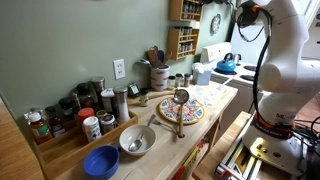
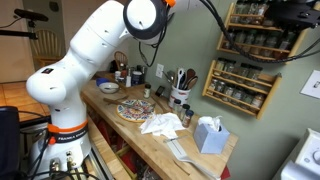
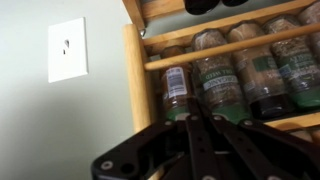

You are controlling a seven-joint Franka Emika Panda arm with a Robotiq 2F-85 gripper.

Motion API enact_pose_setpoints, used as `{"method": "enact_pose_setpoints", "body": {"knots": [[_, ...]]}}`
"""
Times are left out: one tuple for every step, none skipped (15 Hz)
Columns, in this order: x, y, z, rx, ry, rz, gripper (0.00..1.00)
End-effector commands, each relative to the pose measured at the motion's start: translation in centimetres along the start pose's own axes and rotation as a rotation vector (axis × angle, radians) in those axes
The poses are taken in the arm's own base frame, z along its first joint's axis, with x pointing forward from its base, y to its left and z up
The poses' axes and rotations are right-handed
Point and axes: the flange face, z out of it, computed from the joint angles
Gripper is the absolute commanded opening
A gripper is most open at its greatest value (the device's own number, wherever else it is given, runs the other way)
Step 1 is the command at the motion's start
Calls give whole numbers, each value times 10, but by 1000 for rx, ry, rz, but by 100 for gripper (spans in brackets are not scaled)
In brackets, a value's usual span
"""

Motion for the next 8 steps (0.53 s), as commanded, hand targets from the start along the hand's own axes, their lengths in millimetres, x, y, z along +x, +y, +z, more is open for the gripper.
{"method": "enact_pose_setpoints", "body": {"knots": [[2, 2, 12, 16, 46, 24, 4], [2, 1, 17, 14, 45, 23, 4], [2, 0, 19, 11, 50, 23, 4], [3, 0, 21, 11, 53, 23, 5], [3, -1, 22, 10, 59, 24, 5], [3, -1, 24, 13, 61, 24, 5], [4, -2, 25, 16, 66, 21, 5], [4, -3, 26, 13, 65, 19, 5]]}}
